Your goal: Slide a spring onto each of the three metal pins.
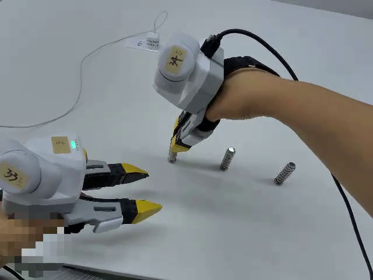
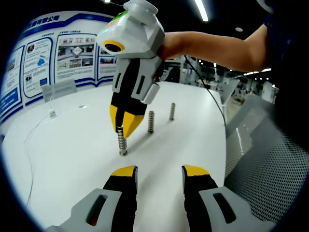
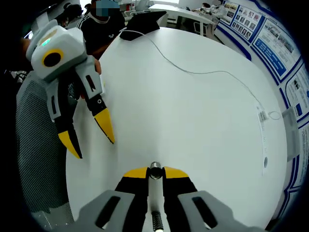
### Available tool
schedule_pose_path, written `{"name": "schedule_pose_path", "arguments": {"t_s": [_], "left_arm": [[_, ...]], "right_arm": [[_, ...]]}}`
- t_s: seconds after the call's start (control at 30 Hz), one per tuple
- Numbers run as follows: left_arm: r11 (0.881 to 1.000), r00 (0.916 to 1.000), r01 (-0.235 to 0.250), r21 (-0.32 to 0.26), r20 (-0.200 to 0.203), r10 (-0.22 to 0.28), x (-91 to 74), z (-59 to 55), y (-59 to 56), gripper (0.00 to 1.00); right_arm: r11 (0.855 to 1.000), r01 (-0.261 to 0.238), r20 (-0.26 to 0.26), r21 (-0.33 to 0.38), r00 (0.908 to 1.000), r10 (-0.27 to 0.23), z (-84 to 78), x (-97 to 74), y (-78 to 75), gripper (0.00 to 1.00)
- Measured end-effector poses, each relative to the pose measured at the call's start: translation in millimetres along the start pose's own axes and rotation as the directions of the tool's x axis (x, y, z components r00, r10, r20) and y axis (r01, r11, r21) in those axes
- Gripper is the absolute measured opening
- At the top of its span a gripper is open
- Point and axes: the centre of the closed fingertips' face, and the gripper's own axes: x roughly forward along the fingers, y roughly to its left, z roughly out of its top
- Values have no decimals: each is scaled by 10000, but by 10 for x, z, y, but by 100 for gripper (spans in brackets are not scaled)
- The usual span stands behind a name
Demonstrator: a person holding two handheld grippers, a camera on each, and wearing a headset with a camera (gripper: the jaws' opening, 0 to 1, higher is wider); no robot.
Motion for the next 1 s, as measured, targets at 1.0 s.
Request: {"name": "schedule_pose_path", "arguments": {"t_s": [1.0], "left_arm": [[10000,10000,-34,2,-82,34,-7,-7,1,38]], "right_arm": [[9999,-103,132,-19,9999,103,-93,92,44,18]]}}
